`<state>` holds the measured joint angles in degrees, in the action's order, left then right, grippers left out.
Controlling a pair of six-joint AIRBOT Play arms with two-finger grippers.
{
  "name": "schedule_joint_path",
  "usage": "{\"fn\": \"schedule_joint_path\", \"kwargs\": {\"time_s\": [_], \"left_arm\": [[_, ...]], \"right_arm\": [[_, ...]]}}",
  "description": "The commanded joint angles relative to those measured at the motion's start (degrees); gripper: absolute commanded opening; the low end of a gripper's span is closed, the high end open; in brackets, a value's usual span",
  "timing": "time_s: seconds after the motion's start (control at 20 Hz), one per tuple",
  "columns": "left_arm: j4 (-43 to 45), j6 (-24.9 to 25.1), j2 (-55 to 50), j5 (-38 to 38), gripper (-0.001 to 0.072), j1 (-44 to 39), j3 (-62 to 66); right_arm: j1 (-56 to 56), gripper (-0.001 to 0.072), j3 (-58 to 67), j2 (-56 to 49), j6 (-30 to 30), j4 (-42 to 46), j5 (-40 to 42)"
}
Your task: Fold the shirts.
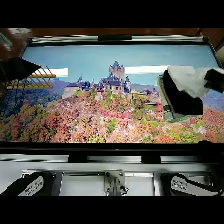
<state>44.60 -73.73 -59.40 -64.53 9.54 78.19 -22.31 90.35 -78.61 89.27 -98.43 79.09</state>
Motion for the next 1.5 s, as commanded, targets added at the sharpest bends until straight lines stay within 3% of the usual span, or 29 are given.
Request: {"fn": "schedule_joint_path", "kwargs": {"time_s": [0.0,0.15,0.2,0.3,0.55,0.65,0.75,0.85,0.9,0.95,1.05,1.1,1.15,1.2,1.45], "left_arm": [[0.02,0.07,-0.22,0.02,0.0027,-0.04,-0.02],[0.04,0.28,-0.42,0.00,0.0027,-0.04,-0.02],[0.04,0.28,-0.42,-0.02,0.0026,-0.04,-0.02],[0.04,1.16,-0.46,0.00,0.0027,-0.04,-0.02],[0.04,1.14,-1.75,0.00,0.0026,-0.04,-0.02],[2.12,1.11,-3.02,0.00,0.0024,-0.68,0.02],[11.85,-1.25,-4.39,-0.02,0.0023,-4.00,0.04],[25.35,-7.72,-6.16,-0.83,0.0023,-9.68,0.35],[32.00,-10.58,-7.37,-2.67,0.0023,-12.81,1.01],[38.42,-12.85,-9.18,-6.08,0.0023,-16.11,1.97],[45.48,-13.57,-13.27,-14.12,0.0040,-21.09,3.63],[46.16,-13.60,-15.06,-16.24,0.0221,-22.47,3.61],[46.07,-14.27,-16.41,-17.59,0.0451,-23.06,3.61],[46.07,-14.67,-17.46,-18.18,0.0552,-23.17,3.58],[46.01,-14.67,-19.06,-18.05,0.0551,-22.75,3.56]], "right_arm": [[0.07,0.0068,-5.03,0.33,-2.91,1.29,8.57],[0.02,0.0068,-12.66,0.33,-4.72,-0.42,6.38],[0.02,0.0111,-14.38,0.33,-4.96,-0.39,5.75],[-0.02,0.0559,-14.62,0.42,-3.82,0.39,5.55],[-0.02,0.0565,-5.81,3.37,-3.72,11.78,7.63],[0.04,0.0562,1.70,4.92,-5.03,14.05,2.12],[1.46,0.0561,7.02,7.15,-6.12,6.60,-9.57],[6.80,0.0552,8.02,9.29,-5.88,-0.42,-21.22],[11.63,0.0544,8.02,9.42,-5.27,-0.07,-23.28],[17.22,0.0544,8.00,8.39,-5.11,3.48,-21.57],[26.75,0.0544,8.02,3.48,-6.45,8.13,-10.34],[29.59,0.0545,8.02,0.28,-5.70,7.04,-4.35],[31.74,0.0545,8.02,-2.84,-4.68,5.86,0.66],[33.07,0.0545,8.02,-5.27,-4.79,5.79,3.91],[35.36,0.0545,8.02,-10.51,-4.57,5.75,7.37]]}}
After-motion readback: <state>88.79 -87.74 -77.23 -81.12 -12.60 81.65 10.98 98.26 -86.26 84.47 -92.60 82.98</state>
